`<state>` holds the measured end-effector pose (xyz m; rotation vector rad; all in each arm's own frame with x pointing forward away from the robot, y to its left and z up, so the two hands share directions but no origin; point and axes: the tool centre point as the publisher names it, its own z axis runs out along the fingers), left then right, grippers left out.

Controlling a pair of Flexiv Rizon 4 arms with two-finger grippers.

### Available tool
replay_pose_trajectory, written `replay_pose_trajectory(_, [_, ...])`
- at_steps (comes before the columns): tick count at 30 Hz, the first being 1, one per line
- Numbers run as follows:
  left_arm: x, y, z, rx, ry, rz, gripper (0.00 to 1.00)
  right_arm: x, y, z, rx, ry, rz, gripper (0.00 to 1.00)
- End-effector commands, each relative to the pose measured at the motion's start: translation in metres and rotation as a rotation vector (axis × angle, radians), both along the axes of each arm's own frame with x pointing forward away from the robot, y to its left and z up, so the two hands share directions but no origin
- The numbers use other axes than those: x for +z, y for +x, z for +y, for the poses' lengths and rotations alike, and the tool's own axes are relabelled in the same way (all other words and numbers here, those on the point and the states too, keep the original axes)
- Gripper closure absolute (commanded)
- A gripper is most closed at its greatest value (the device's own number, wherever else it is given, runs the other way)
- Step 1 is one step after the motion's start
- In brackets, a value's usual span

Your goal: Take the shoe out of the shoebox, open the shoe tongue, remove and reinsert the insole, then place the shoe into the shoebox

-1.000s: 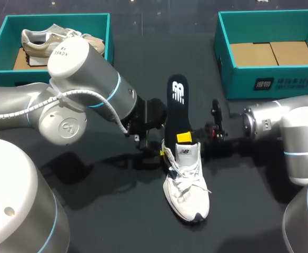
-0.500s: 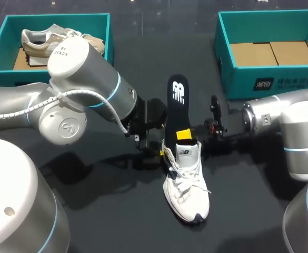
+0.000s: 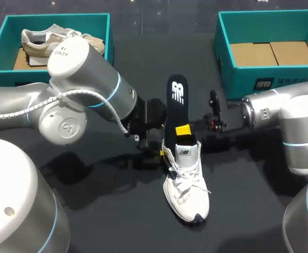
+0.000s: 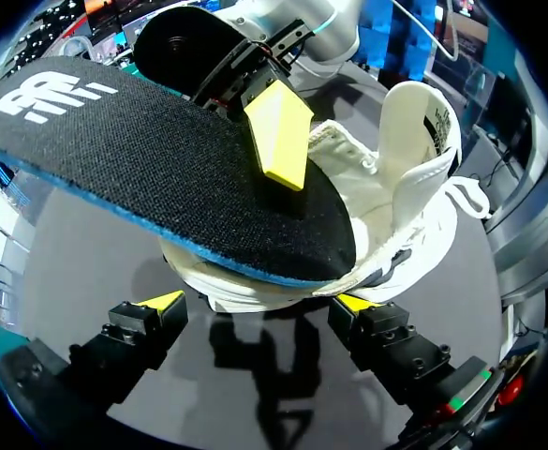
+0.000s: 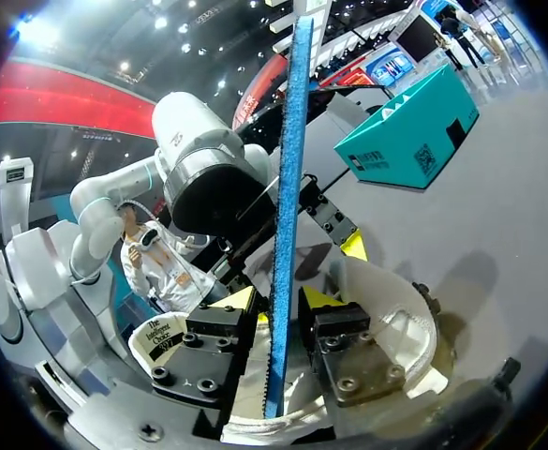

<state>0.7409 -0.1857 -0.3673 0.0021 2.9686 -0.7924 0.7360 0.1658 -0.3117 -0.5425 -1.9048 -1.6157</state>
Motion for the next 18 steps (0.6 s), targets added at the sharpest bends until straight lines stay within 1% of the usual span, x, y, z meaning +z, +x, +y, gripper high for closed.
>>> replay_pose_trajectory(1, [-0.001,0.0,0.0,-0.002,-0.002,0.0,0.0,0.007,0.007,0.002,0.014,-0.014,-0.003,0.73])
replay_pose_trajectory(7, [-0.001,0.0,0.0,-0.002,-0.002,0.0,0.0,0.014,0.014,0.005,0.028,-0.024,-0.016,0.75])
replay_pose_trajectory(10, [-0.001,0.0,0.0,-0.002,-0.002,0.0,0.0,0.015,0.016,0.006,0.031,-0.026,-0.017,0.78])
replay_pose_trajectory(12, [-0.001,0.0,0.0,-0.002,-0.002,0.0,0.0,0.016,0.018,0.006,0.033,-0.028,-0.017,0.82])
replay_pose_trajectory(13, [-0.001,0.0,0.0,-0.002,-0.002,0.0,0.0,0.016,0.018,0.006,0.034,-0.03,-0.017,0.87])
replay_pose_trajectory(14, [-0.001,0.0,0.0,-0.002,-0.002,0.0,0.0,0.017,0.019,0.006,0.035,-0.031,-0.018,0.95])
replay_pose_trajectory(15, [-0.001,0.0,0.0,-0.002,-0.002,0.0,0.0,0.017,0.019,0.006,0.036,-0.032,-0.018,1.0])
replay_pose_trajectory(18, [-0.001,0.0,0.0,-0.002,-0.002,0.0,0.0,0.016,0.019,0.006,0.04,-0.039,-0.01,1.0])
